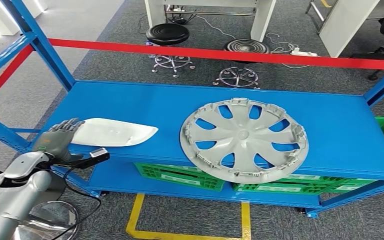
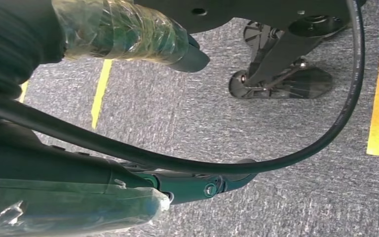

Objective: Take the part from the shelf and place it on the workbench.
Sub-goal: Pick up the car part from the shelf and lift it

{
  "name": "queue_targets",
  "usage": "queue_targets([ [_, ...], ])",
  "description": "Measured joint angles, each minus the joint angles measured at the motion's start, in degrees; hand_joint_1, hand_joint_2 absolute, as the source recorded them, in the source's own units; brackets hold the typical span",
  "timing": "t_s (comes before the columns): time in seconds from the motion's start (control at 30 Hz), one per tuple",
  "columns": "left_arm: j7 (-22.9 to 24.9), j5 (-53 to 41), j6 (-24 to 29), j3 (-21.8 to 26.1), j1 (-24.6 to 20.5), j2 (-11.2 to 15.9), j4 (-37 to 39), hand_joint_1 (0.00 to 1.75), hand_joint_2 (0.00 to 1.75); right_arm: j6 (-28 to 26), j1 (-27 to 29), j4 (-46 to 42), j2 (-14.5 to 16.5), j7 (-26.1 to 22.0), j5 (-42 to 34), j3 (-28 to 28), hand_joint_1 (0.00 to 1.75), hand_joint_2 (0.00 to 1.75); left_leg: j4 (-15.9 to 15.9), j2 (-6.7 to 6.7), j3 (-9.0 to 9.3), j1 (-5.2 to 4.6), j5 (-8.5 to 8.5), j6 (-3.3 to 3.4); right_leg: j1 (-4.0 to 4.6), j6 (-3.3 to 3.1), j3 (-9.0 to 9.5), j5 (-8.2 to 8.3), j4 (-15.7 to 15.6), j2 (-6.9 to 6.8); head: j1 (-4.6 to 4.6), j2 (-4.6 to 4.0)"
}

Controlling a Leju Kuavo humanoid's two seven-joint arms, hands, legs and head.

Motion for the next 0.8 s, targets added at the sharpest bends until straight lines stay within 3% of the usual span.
queue_targets([
  [0.27, -3.3, 5.5, -3.41, -0.98, -0.36, -0.16, -1.52, 0.0, 1.75, 0.1, -0.05, 0.0, 0.0, -0.01, 0.25, -0.06, 0.0, 1.75, 0.0, 0.05, -0.01, -0.01, 0.01, 0.01, -0.03, 0.02, 0.23, 0.07, 0.0, 0.09, 0.03, 0.0],
  [0.8, -4.55, 9.94, -6.84, -3.02, -0.99, -0.3, -4.42, 0.0, 1.75, 0.4, 0.0, 0.0, 0.0, 0.19, 0.75, -0.93, 0.0, 1.75, -0.01, 0.31, -0.02, -0.01, 0.02, -0.01, 0.0, 0.07, 0.49, 0.19, 0.03, 0.42, 0.01, 0.0],
])
